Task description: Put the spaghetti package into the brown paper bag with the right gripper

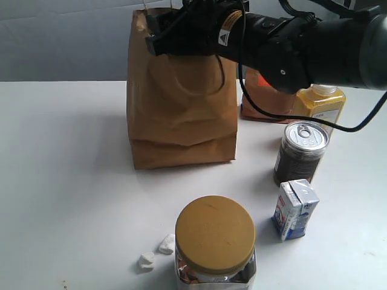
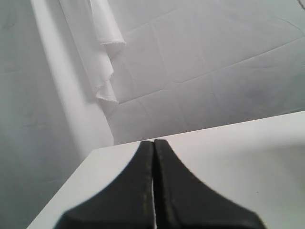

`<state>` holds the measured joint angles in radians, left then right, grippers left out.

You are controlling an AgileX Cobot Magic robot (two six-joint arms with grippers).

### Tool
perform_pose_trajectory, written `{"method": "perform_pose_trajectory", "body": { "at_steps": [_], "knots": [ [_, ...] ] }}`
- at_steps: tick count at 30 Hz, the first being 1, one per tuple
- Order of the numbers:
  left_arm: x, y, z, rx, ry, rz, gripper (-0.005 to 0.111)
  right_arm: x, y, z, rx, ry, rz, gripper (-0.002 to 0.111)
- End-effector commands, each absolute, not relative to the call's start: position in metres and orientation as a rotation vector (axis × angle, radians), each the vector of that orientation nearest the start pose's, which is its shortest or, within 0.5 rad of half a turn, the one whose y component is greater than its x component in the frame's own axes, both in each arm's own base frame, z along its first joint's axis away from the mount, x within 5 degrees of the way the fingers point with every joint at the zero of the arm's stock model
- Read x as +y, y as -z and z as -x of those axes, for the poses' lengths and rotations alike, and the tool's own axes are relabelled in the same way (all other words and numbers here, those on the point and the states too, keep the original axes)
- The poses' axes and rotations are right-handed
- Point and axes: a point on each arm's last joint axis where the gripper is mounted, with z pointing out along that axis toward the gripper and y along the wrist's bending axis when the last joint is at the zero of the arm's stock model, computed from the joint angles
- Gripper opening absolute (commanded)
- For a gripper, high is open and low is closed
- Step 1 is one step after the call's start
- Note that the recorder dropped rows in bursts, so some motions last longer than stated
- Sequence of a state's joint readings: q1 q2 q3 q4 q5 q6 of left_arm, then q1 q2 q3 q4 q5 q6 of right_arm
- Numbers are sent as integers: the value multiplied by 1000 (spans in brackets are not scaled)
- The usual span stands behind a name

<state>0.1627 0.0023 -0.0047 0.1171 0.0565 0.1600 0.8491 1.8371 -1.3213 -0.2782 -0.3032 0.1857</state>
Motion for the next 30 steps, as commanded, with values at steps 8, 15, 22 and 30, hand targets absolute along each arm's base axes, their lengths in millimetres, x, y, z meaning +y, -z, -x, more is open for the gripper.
{"method": "perform_pose_trajectory", "body": {
  "at_steps": [8,15,22,30],
  "knots": [
    [10,-209,-56,1542,-349,-76,0,330,-299,-282,1535,-637,826,66],
    [10,-209,-56,1542,-349,-76,0,307,-367,-259,1344,-664,776,66],
    [10,-209,-56,1542,-349,-76,0,262,-435,-223,1273,-676,693,53],
    [10,-209,-56,1542,-349,-76,0,193,-436,-169,1369,-603,703,0]
  ]
}}
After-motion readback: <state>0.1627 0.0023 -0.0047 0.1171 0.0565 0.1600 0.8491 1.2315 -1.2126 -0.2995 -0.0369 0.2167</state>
